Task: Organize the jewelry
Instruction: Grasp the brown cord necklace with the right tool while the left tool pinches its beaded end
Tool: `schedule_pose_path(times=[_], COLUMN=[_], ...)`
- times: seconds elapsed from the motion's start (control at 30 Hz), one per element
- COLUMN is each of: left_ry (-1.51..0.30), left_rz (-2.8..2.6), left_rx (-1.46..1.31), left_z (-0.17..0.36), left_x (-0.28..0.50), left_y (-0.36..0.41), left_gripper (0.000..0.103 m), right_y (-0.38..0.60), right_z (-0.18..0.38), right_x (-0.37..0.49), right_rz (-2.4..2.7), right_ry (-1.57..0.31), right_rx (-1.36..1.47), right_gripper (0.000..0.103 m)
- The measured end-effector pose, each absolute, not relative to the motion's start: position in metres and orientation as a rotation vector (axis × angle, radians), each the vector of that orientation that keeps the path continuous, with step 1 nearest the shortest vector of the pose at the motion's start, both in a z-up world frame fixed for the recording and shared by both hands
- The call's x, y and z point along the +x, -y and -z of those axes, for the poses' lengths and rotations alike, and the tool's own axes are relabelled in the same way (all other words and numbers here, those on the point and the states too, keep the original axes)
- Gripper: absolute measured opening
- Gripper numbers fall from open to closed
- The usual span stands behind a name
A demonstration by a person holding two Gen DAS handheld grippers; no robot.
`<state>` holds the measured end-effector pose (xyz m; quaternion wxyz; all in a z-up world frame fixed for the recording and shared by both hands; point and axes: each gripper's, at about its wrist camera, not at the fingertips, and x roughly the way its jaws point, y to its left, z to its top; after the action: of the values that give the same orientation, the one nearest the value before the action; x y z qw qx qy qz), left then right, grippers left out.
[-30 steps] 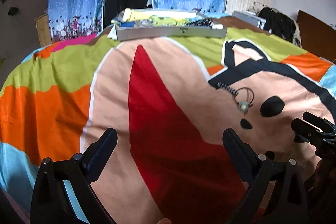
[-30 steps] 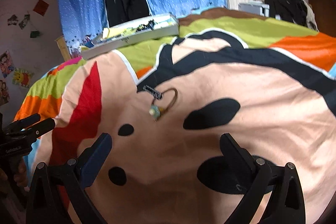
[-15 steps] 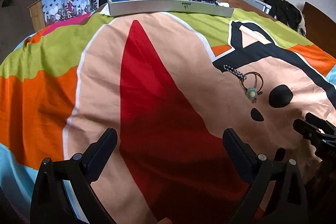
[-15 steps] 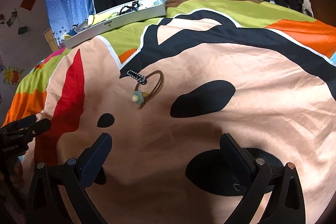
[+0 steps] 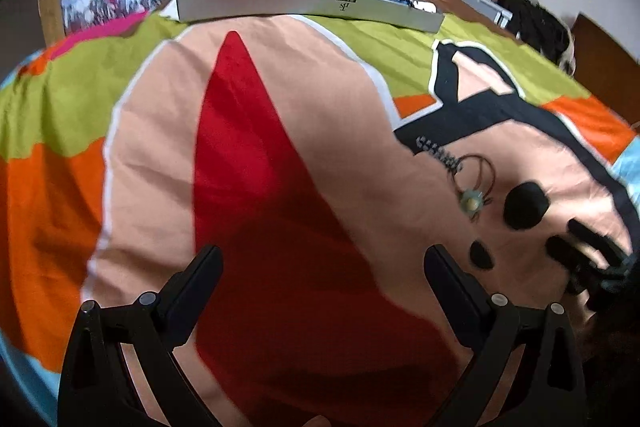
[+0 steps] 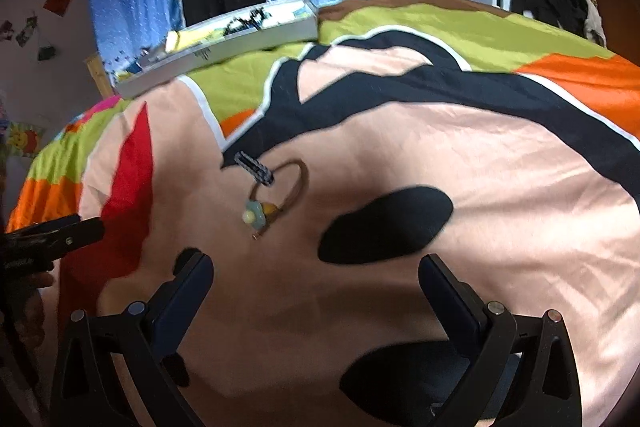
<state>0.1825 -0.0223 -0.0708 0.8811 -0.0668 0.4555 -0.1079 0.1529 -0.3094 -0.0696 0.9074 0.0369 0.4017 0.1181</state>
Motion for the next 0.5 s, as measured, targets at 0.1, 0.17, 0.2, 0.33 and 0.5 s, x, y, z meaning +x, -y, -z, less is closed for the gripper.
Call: schedule_pose_path(times=[0.1, 0.17, 0.2, 0.33, 0.5], left_ry=[-0.968, -0.982, -0.988, -1.014, -1.037], left_rz=[0.245, 0.249, 0.252, 0.283, 0.345], left_rx=[-0.200, -0.227, -0.241, -0.296, -0.358], left_z=[0.069, 0.068, 0.069, 0.071, 0.078], left_x=[0.196, 0.204, 0.209, 0.227, 0.248], left_y=[0.021, 0.022, 0.023, 0.030, 0.039], left_gripper=[0.098, 0.098, 0.098, 0.098, 0.097], right_y=[0.309, 0.308, 0.308, 0.306, 0.308], right_z=[0.067, 0.068, 0.068, 0.071, 0.078], right_x=[0.158, 0.162, 0.164, 0.175, 0.194], right_rz=[-0.273, -0.293, -0.302, -0.328, -0.348], right_ry=[-0.813, -0.816, -0.816, -0.823, -0.851], right_rx=[0.087, 0.097, 0.101, 0.111, 0.140], right_gripper=[0.103, 0.103, 0.103, 0.090, 0.063])
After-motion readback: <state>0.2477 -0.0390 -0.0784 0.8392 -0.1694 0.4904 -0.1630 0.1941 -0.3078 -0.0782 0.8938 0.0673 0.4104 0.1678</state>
